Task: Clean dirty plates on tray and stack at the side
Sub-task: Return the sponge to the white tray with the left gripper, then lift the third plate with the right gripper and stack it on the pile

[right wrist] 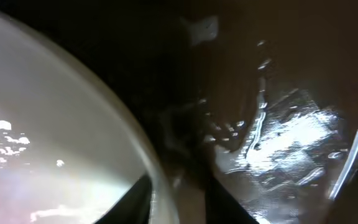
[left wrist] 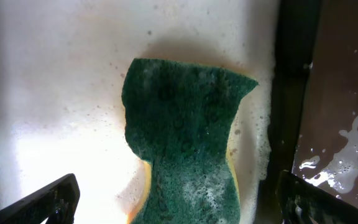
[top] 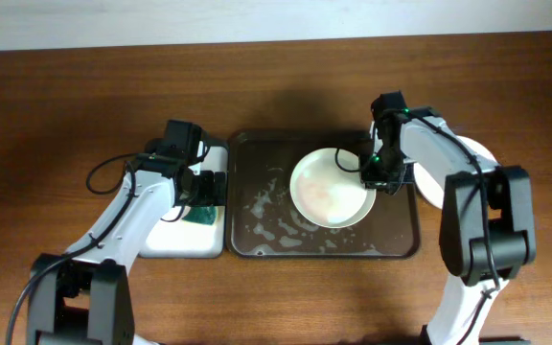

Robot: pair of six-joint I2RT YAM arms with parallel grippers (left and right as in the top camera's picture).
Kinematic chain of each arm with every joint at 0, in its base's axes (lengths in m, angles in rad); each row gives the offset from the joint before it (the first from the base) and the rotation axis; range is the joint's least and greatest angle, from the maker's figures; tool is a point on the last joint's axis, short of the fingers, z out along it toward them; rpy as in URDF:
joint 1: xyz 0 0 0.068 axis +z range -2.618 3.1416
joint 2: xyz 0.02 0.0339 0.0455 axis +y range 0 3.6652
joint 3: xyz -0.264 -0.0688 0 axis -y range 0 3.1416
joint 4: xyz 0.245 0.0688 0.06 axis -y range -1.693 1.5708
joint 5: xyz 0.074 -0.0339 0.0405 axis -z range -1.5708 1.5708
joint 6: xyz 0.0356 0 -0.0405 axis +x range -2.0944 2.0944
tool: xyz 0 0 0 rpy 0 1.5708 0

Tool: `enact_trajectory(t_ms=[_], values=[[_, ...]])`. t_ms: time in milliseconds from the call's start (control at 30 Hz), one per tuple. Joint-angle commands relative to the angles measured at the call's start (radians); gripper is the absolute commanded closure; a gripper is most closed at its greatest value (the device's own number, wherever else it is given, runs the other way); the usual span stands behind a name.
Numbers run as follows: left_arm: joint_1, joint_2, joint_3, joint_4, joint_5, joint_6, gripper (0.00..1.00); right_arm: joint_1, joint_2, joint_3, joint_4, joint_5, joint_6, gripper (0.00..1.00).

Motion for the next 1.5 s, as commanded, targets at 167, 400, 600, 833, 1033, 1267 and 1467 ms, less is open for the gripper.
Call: enact_trajectory(t_ms=[167, 400, 600, 833, 1033, 1267, 1467], values=[[0.003, -0.016, 0.011, -0.005, 0.000, 0.005, 0.01, 0.001, -0.071, -0.003, -0.001, -0.098, 0.005, 0.96], [0.002, -0.016, 0.011, 0.003, 0.000, 0.005, 0.01, 0.044, -0.376, -0.003, -0.002, 0.198, 0.005, 0.96], [0.003, -0.016, 0.011, 0.005, 0.000, 0.005, 0.01, 0.280, -0.420, -0.004, 0.002, 0.644, 0.009, 0.96], [0.003, -0.016, 0.011, 0.007, 0.000, 0.005, 0.01, 0.568, -0.420, -0.003, 0.054, 1.138, 0.009, 0.96], [0.003, -0.016, 0.011, 0.009, 0.000, 0.005, 0.01, 0.590, -0.420, -0.004, 0.071, 1.170, 0.009, 0.96], [0.003, -0.016, 0.011, 0.010, 0.000, 0.005, 0.00, 0.520, -0.420, -0.004, 0.079, 1.033, 0.122, 0.96], [0.003, -0.016, 0.011, 0.010, 0.000, 0.005, 0.01, 0.150, -0.419, -0.004, 0.023, 0.575, 0.253, 0.96]])
